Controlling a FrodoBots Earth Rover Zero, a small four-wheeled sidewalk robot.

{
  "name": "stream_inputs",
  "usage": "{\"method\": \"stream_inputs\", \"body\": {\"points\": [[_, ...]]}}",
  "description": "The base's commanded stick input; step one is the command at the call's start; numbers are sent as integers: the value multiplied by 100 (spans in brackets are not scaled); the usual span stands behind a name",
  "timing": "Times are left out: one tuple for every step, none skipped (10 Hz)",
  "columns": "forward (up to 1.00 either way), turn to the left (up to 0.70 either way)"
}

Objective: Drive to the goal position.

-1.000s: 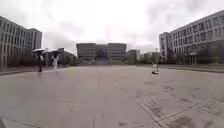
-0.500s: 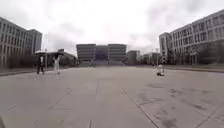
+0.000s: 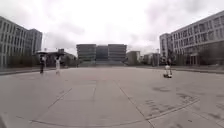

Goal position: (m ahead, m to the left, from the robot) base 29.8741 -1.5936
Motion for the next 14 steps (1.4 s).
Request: {"method": "stream_inputs", "body": {"points": [[70,-20],[70,-33],[70,-33],[70,-25],[70,2],[70,2],[70,2],[70,2],[70,2],[70,2],[70,2],[70,2],[70,2],[70,2]]}}
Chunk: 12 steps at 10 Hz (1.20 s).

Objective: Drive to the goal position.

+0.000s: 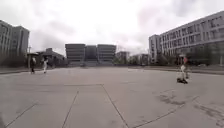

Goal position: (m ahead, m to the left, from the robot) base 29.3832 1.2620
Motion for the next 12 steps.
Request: {"method": "stream_inputs", "body": {"points": [[70,2],[70,2],[70,2],[70,2],[70,2],[70,2],[70,2],[70,2],[70,2],[70,2],[70,2],[70,2]]}}
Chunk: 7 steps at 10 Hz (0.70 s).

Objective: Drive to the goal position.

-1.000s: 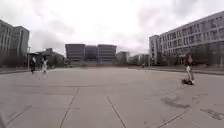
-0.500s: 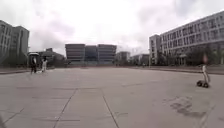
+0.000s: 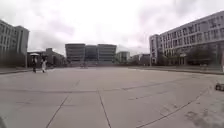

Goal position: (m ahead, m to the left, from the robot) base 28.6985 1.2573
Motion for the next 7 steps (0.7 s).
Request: {"method": "stream_inputs", "body": {"points": [[70,2],[70,2],[70,2],[70,2],[70,2],[70,2],[70,2]]}}
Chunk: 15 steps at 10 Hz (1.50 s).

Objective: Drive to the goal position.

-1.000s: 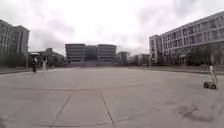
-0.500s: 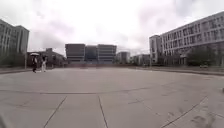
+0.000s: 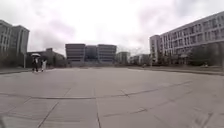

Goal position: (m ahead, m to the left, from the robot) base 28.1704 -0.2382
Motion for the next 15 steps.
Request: {"method": "stream_inputs", "body": {"points": [[70,2],[70,2],[70,2],[70,2],[70,2],[70,2],[70,2],[70,2],[70,2],[70,2],[70,2],[70,2],[70,2],[70,2],[70,2]]}}
